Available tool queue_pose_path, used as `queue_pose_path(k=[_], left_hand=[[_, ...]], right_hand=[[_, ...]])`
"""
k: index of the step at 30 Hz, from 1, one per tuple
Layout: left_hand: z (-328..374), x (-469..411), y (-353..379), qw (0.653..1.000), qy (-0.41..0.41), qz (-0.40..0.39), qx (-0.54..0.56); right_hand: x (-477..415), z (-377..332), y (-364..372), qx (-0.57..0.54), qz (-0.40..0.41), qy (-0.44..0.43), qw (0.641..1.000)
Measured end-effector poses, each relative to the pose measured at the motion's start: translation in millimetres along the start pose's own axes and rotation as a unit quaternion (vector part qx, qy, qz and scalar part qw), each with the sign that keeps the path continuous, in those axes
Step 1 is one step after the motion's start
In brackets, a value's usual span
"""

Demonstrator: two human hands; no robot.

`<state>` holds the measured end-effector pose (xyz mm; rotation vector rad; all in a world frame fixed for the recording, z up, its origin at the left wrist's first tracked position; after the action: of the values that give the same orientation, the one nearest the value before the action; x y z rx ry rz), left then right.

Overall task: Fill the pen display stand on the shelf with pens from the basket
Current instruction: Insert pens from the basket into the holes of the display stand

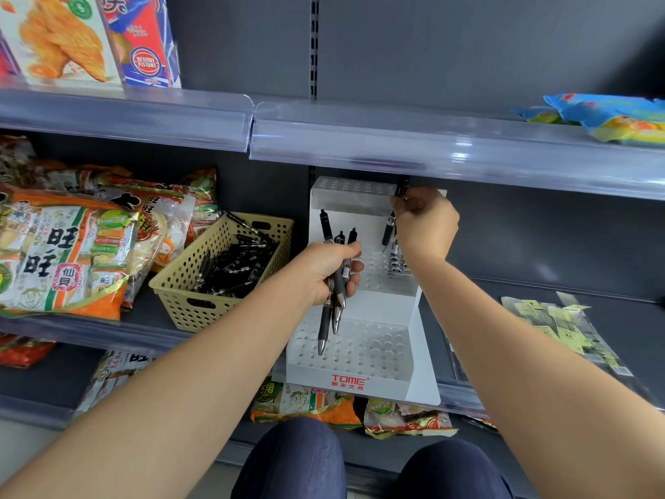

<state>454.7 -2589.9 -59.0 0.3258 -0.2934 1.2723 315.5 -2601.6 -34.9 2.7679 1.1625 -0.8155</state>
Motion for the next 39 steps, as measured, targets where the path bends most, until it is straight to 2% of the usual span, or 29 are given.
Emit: queue_pose_path(k=[15,28,30,34,37,39], left_hand=[[1.9,0.9,-2.0,1.0,0.002,0.004,-0.008],[4.4,2.5,-3.0,1.0,0.013,0.008,0.007],[5.7,2.6,-2.2,1.0,0.017,0.002,0.012],[5.6,1.9,0.5,0.999,0.031,-0.004,0.02],[3.0,-0.8,0.5,0.998,0.045,0.013,0.034],[1.2,-2.2,-1.2,0.997,0.047,0.017,0.055]], right_hand=[[11.4,9.9,-1.7,0.15,-0.062,0.043,0.986],[13.0,14.7,1.9,0.167,-0.078,0.041,0.982],[14.4,14.9,0.5,0.148,-0.083,0.047,0.984],[19.4,11.6,4.8,0.037,-0.122,0.066,0.99],[20.3,6.8,6.7,-0.066,-0.23,0.189,0.952],[18.9,8.0,5.1,-0.11,-0.284,0.235,0.923]])
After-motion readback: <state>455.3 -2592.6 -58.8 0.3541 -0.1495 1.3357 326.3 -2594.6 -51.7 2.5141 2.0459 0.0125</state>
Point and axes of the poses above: each hand's wrist, its own x-axis away from the middle knuckle, its own y-axis out of the palm, z = x × y, the point moved 1 cm from there along -x, towards the middle knuckle, and after that the axes turned 7 degrees about -x, right-handed, at the moved point
